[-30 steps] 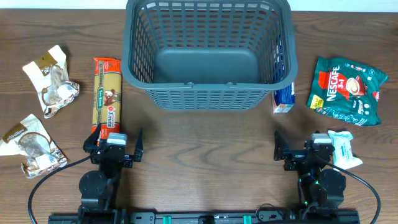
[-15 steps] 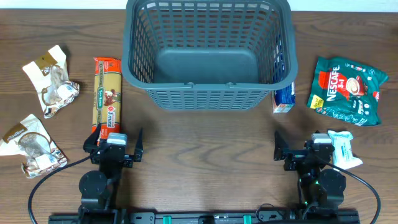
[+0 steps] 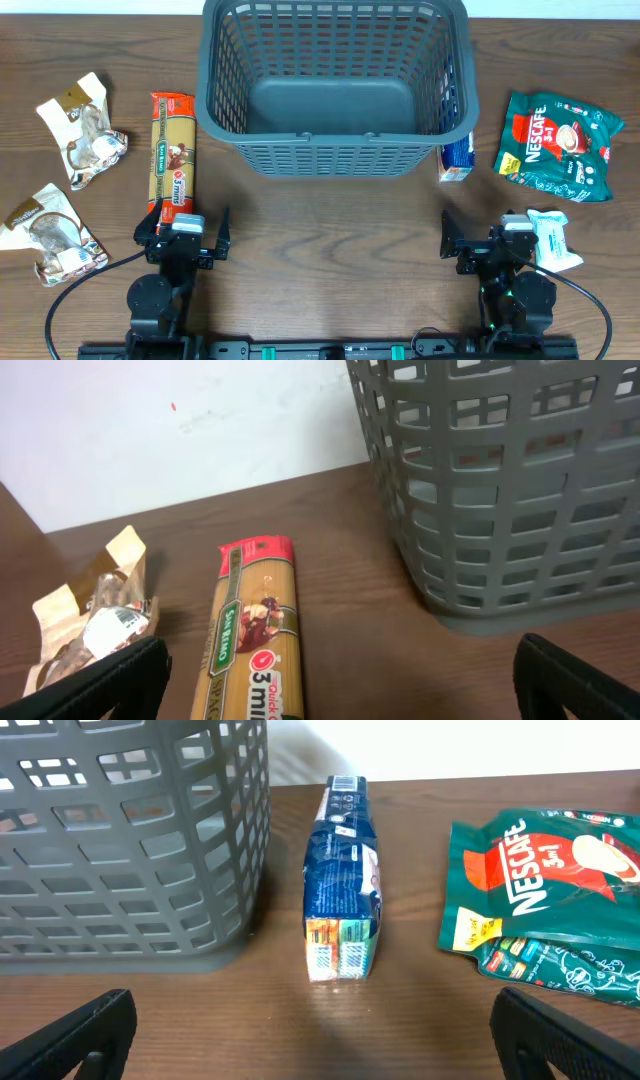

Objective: Pack container

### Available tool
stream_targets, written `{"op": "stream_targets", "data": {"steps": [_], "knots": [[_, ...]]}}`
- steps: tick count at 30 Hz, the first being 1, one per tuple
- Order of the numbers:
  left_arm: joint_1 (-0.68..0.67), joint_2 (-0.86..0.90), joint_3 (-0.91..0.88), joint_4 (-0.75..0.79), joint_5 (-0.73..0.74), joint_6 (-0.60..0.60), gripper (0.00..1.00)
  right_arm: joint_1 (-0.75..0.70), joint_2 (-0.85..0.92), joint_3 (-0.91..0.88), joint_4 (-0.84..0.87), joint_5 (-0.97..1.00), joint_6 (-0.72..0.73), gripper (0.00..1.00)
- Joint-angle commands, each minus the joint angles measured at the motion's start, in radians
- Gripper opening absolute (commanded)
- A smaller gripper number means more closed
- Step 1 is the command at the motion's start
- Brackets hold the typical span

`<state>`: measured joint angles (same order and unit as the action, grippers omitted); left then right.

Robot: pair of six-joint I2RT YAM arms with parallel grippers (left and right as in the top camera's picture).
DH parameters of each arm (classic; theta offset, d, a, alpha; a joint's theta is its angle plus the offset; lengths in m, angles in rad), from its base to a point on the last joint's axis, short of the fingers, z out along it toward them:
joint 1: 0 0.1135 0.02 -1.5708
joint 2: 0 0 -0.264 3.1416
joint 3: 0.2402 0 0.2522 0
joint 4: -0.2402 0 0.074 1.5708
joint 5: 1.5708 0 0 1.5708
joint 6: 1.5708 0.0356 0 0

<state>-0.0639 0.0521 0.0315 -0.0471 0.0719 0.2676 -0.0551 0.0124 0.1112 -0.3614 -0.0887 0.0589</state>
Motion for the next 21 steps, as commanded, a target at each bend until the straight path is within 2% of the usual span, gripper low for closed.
{"op": "stream_targets", "data": {"steps": [1,7,13,21], "knots": [[-0.005,-0.009,-0.027,-0.015,0.014,0.012,0.98,-0.007,-0.007,-0.003,0.000,0.010,-0.012,0.99],[-0.005,-0.009,-0.027,-0.015,0.014,0.012,0.99,-0.007,-0.007,-0.003,0.048,0.083,-0.041,0.99],[-0.005,-0.009,-0.027,-0.015,0.014,0.012,0.99,-0.007,-0.006,0.010,0.076,0.085,-0.003,0.99],[-0.005,-0.009,-0.027,-0.015,0.014,0.012,0.99,-0.007,0.092,0.207,-0.069,0.302,-0.032,0.99]]}}
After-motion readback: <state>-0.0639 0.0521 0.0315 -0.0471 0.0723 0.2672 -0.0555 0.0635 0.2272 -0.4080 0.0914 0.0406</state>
